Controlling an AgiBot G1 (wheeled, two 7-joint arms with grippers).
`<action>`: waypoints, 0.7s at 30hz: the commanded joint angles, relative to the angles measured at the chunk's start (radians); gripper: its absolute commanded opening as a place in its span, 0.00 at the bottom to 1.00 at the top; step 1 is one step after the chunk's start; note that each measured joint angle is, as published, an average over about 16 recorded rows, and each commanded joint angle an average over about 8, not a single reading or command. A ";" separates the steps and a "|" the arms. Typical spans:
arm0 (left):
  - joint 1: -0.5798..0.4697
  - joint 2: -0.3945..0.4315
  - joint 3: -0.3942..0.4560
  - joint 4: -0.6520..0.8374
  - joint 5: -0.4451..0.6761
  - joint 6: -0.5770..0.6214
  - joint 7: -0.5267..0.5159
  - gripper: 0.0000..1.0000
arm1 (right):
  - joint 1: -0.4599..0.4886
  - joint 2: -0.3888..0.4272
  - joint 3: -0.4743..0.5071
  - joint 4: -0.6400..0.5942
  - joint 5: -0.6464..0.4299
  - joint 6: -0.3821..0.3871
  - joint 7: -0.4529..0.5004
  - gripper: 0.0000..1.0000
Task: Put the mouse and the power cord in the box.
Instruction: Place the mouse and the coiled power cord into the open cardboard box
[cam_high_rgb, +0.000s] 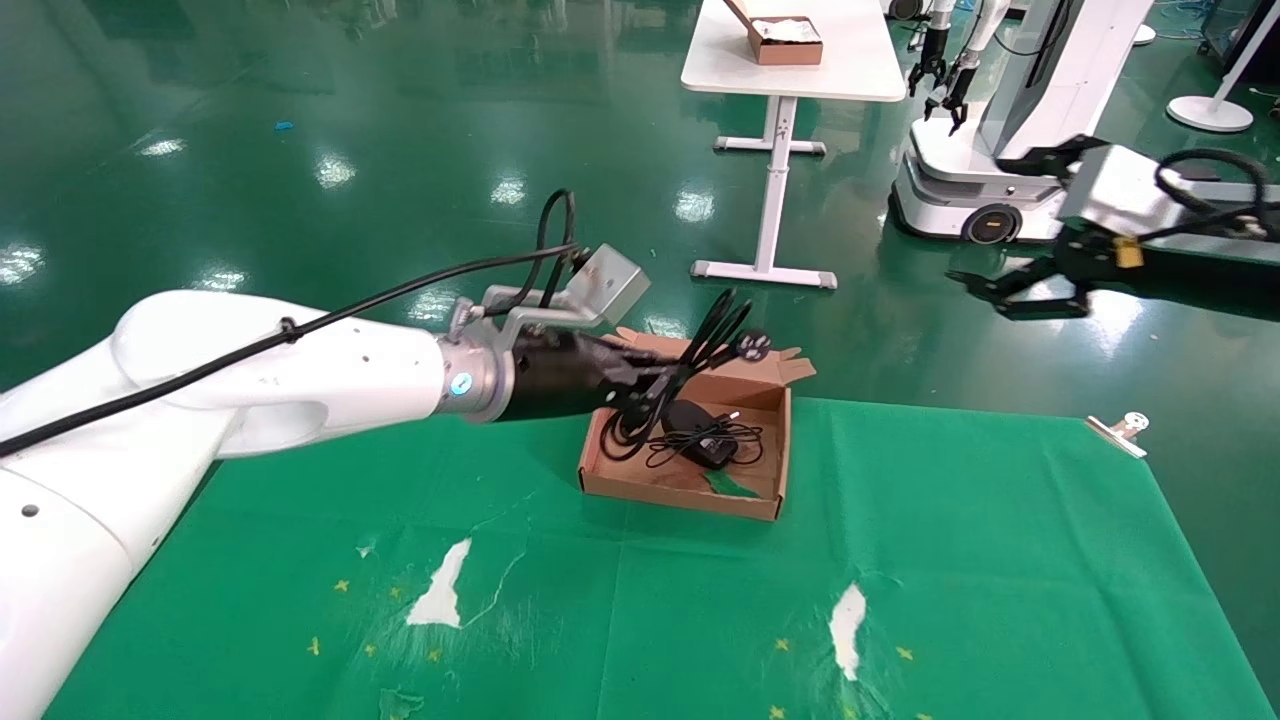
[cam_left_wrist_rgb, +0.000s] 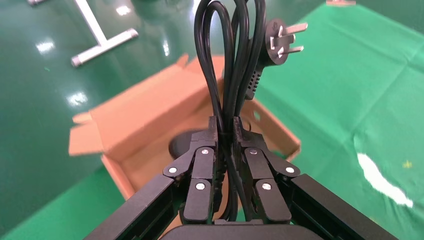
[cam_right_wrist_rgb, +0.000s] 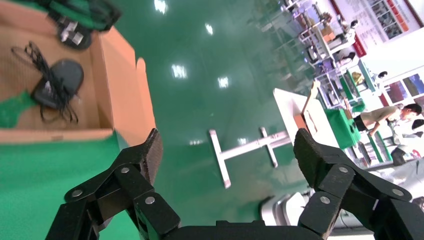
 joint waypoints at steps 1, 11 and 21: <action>0.002 -0.001 0.036 -0.025 -0.001 -0.022 -0.045 1.00 | 0.011 0.017 -0.008 0.003 -0.011 -0.010 0.004 1.00; 0.004 -0.001 0.091 -0.065 -0.014 -0.052 -0.087 1.00 | 0.004 0.031 -0.010 0.009 -0.013 -0.046 0.005 1.00; 0.035 -0.040 0.050 -0.100 -0.045 -0.014 -0.067 1.00 | -0.047 0.046 0.005 0.082 0.024 -0.058 0.066 1.00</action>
